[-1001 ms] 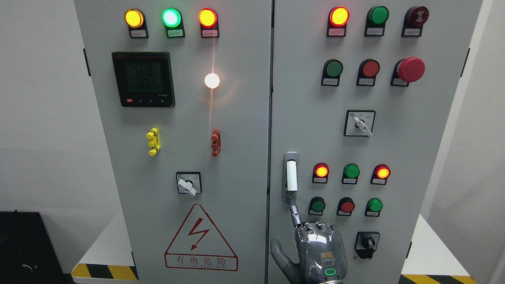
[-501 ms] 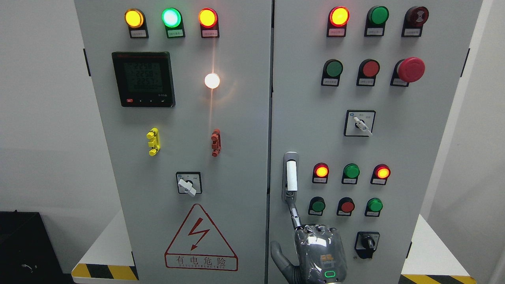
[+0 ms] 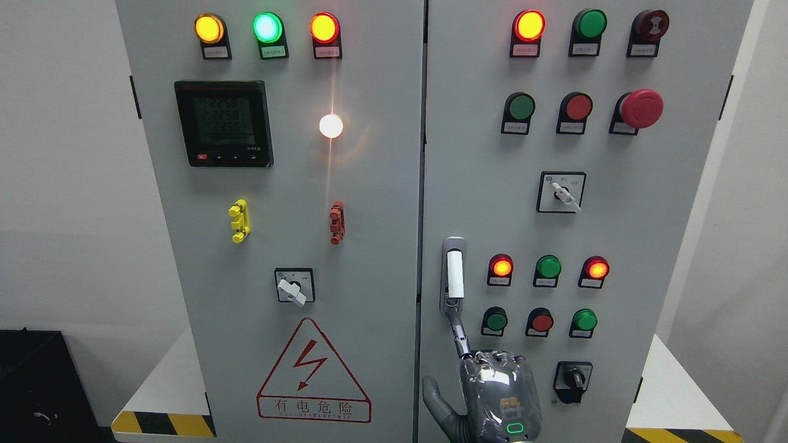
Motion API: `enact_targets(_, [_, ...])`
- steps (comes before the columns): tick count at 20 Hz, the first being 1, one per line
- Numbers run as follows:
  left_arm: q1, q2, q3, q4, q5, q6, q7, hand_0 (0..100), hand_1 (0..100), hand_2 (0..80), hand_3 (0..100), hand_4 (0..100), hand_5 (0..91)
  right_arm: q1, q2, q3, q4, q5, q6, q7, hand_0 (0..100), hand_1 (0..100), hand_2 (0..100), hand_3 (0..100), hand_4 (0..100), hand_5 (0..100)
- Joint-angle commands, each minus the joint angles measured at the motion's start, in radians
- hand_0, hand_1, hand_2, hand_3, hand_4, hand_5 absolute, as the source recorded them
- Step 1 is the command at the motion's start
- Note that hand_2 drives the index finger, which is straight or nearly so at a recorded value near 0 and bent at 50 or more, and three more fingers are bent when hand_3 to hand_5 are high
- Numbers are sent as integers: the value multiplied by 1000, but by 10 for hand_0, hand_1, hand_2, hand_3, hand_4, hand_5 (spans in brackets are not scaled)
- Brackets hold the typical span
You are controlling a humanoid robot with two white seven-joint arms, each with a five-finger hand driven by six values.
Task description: Release door handle
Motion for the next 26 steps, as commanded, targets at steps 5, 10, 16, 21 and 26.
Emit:
enact_targets(5, [17, 0, 0, 0, 0, -1, 0, 120, 556, 0, 0, 0, 0, 0, -1, -1, -4, 1, -1, -1, 435, 287, 125, 1000, 986, 1000])
enact_targets(10, [17, 0, 0, 0, 0, -1, 0, 120, 556, 0, 0, 0, 0, -3, -1, -1, -12, 1, -1, -2, 434, 287, 126, 1000, 981, 1000])
enact_targets(16, [17, 0, 0, 0, 0, -1, 0, 120, 556, 0, 0, 0, 0, -6, -1, 0, -23, 1, -1, -2, 434, 287, 127, 1000, 982, 1000])
enact_targets(21, [17, 0, 0, 0, 0, -1, 0, 120, 556, 0, 0, 0, 0, -8, -3, 0, -23, 1, -1, -2, 434, 287, 129, 1000, 980, 1000])
enact_targets(26, [17, 0, 0, 0, 0, -1, 0, 120, 556, 0, 0, 0, 0, -9, -3, 0, -24, 1, -1, -2, 433, 288, 129, 1000, 979, 1000])
